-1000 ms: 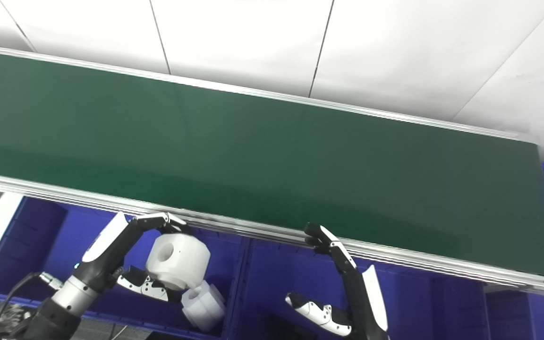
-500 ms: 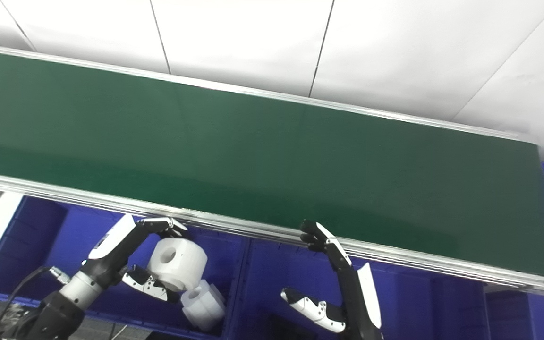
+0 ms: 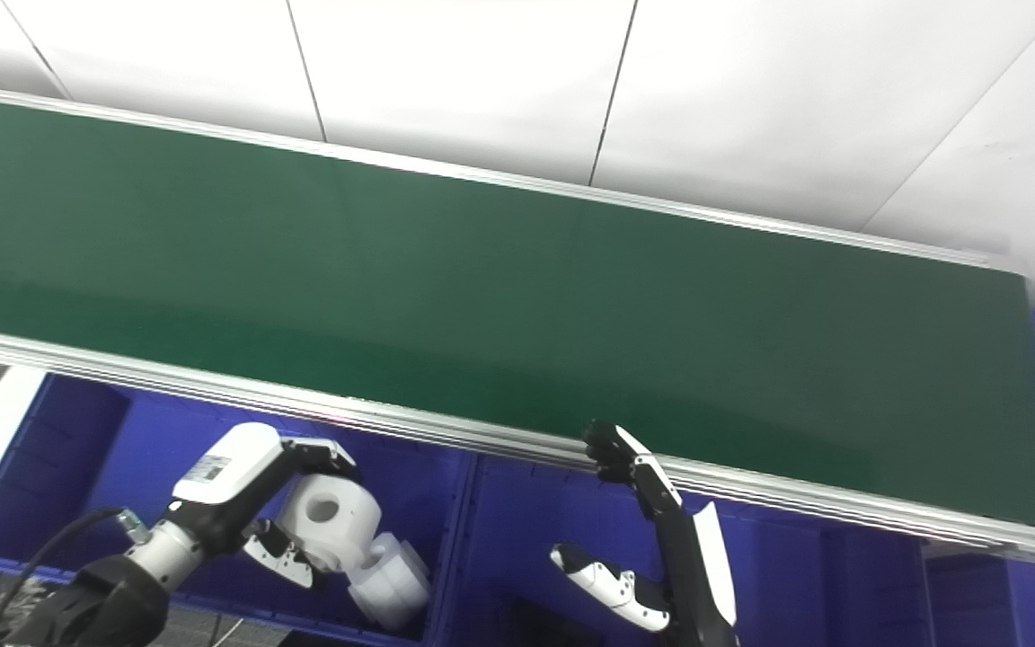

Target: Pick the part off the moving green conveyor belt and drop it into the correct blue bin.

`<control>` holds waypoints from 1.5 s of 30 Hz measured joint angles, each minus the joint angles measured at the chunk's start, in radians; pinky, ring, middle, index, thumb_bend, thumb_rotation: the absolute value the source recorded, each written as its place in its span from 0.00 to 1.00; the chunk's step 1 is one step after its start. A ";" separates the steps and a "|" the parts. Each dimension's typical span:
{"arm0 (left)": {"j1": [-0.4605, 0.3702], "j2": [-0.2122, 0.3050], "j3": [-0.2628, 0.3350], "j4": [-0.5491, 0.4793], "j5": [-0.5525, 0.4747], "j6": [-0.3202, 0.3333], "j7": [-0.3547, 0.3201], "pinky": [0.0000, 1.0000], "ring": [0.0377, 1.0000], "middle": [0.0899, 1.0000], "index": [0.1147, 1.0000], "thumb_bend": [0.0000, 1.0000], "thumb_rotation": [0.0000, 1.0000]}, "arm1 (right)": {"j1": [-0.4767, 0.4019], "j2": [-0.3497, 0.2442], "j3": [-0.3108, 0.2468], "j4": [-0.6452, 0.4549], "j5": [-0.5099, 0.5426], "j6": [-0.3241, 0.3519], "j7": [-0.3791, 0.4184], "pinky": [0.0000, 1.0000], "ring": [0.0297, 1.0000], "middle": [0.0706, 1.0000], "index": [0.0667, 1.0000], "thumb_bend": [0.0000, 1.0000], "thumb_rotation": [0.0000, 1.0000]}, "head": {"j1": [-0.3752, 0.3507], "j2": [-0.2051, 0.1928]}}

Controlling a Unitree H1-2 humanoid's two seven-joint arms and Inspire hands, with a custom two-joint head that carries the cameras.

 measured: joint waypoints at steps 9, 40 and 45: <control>0.072 0.050 -0.006 -0.141 -0.150 -0.022 -0.024 0.84 0.87 0.88 0.81 0.81 0.65 | -0.003 -0.002 -0.002 -0.002 -0.003 0.002 0.004 0.79 0.80 0.80 0.84 0.75 0.64 | -0.009 -0.006; -0.014 -0.086 -0.098 0.115 -0.788 -0.215 -0.081 0.82 0.86 0.86 0.85 0.78 0.60 | 0.070 0.015 0.028 0.037 -0.175 0.011 0.001 0.80 0.86 0.90 0.94 0.79 0.56 | -0.301 -0.084; 0.000 -0.094 -0.095 0.117 -0.792 -0.215 -0.071 0.84 0.87 0.88 0.86 0.78 0.58 | 0.070 0.015 0.028 0.045 -0.201 0.011 -0.005 0.80 0.87 0.91 0.95 0.78 0.54 | -0.330 -0.106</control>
